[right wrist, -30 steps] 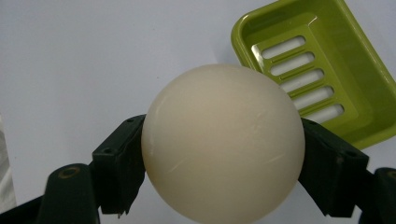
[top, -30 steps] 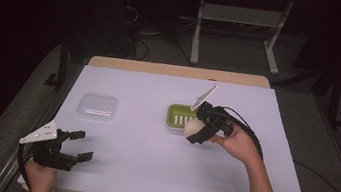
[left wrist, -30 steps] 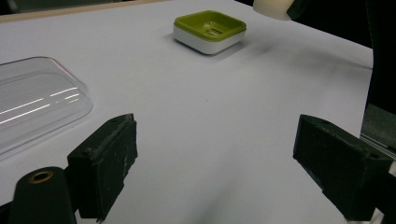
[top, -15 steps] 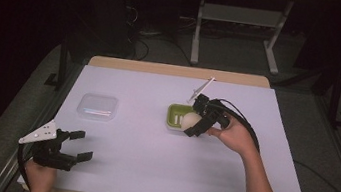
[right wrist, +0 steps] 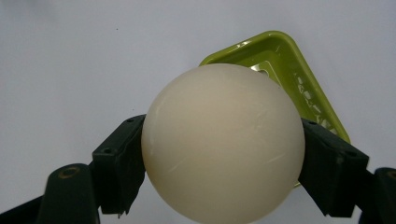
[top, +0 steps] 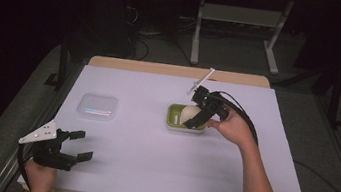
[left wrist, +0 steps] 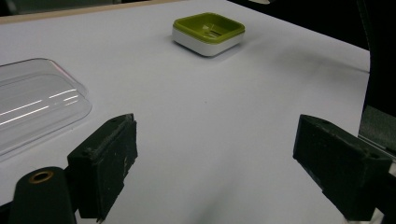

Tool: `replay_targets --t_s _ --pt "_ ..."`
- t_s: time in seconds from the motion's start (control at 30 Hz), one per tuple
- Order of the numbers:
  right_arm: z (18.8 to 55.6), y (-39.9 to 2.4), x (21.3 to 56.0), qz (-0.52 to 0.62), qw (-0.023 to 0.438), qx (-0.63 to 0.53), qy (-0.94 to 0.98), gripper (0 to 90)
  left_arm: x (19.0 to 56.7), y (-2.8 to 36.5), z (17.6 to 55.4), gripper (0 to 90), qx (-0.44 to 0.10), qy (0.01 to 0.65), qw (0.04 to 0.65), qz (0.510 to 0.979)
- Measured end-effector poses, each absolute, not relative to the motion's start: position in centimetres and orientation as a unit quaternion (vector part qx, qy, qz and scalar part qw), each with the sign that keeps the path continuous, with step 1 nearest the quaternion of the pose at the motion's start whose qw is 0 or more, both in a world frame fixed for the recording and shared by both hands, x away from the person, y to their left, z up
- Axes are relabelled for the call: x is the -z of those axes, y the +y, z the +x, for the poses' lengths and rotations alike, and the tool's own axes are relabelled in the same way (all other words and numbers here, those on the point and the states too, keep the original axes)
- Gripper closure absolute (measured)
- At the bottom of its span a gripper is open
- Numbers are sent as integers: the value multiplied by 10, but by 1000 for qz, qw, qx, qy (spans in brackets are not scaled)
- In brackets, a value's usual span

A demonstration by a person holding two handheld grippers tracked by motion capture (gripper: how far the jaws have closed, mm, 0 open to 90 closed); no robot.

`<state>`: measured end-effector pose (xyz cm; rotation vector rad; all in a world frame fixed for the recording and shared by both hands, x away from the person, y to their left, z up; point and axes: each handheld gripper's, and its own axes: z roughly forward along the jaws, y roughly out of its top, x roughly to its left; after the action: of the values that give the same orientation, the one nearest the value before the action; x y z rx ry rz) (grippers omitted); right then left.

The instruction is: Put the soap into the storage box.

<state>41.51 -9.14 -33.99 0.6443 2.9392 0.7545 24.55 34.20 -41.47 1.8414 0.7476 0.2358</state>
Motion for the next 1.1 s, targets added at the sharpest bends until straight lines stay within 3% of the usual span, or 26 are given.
replay_targets --t_s 1.1 --pt "448 -76 359 243 18 -223 944 225 415 342 246 131 -99 315 540 774"
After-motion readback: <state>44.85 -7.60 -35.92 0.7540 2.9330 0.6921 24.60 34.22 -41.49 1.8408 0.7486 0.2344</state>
